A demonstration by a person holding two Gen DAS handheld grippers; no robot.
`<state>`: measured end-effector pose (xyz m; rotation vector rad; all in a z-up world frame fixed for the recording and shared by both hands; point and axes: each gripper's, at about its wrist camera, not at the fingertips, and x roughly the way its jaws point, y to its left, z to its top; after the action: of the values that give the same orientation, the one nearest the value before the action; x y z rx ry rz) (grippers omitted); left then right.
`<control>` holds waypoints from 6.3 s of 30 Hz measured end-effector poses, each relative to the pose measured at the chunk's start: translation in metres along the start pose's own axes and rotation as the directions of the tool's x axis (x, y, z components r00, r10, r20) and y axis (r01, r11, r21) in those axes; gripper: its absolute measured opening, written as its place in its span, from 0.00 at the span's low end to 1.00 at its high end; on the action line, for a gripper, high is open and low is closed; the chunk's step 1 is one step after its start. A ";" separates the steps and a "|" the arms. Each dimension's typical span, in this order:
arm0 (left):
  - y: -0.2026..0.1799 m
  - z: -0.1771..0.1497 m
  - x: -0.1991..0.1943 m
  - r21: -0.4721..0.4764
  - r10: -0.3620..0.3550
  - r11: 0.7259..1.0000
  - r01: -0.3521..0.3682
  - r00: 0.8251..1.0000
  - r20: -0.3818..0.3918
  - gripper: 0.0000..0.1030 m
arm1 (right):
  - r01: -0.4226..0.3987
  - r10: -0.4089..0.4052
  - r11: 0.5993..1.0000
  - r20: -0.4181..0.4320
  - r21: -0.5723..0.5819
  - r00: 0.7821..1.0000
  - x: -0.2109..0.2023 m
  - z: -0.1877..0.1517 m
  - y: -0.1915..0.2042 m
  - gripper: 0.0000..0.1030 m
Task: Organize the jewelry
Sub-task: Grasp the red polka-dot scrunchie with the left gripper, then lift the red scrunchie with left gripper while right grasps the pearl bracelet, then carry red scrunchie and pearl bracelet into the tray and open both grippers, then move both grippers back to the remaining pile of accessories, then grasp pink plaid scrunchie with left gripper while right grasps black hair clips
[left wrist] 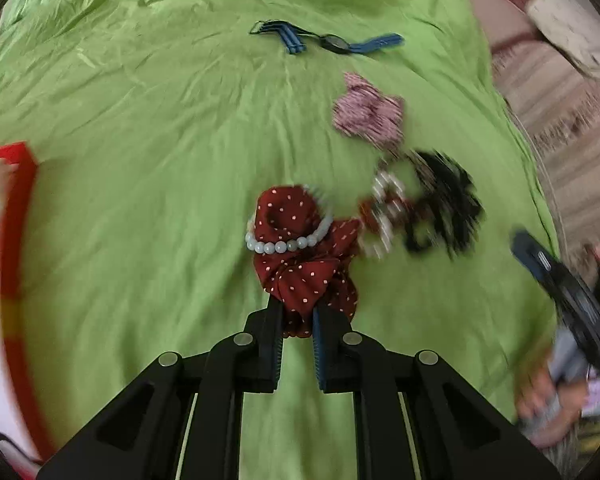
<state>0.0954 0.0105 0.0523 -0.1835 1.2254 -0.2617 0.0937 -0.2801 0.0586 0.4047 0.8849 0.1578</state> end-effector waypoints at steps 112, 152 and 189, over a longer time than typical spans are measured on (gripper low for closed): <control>0.190 -0.173 -0.234 -0.403 0.388 0.884 -0.235 0.851 0.355 0.58 | -0.299 0.161 0.836 -0.313 -0.461 0.936 -0.016 -0.157 0.289 0.40; -0.005 0.022 -0.053 -0.081 0.112 0.992 -0.097 0.971 0.210 0.58 | 0.019 -0.022 0.998 -0.045 -0.067 0.999 -0.016 -0.029 0.013 0.49; -0.053 0.139 0.087 -0.028 -0.101 0.994 0.104 0.991 0.087 0.12 | -0.082 0.083 0.997 -0.059 0.016 0.995 0.067 0.021 0.005 0.20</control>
<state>0.2487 -0.0659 0.0340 -0.2836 1.1378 -0.3202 0.1519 -0.2616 0.0242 0.4510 0.9291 0.2408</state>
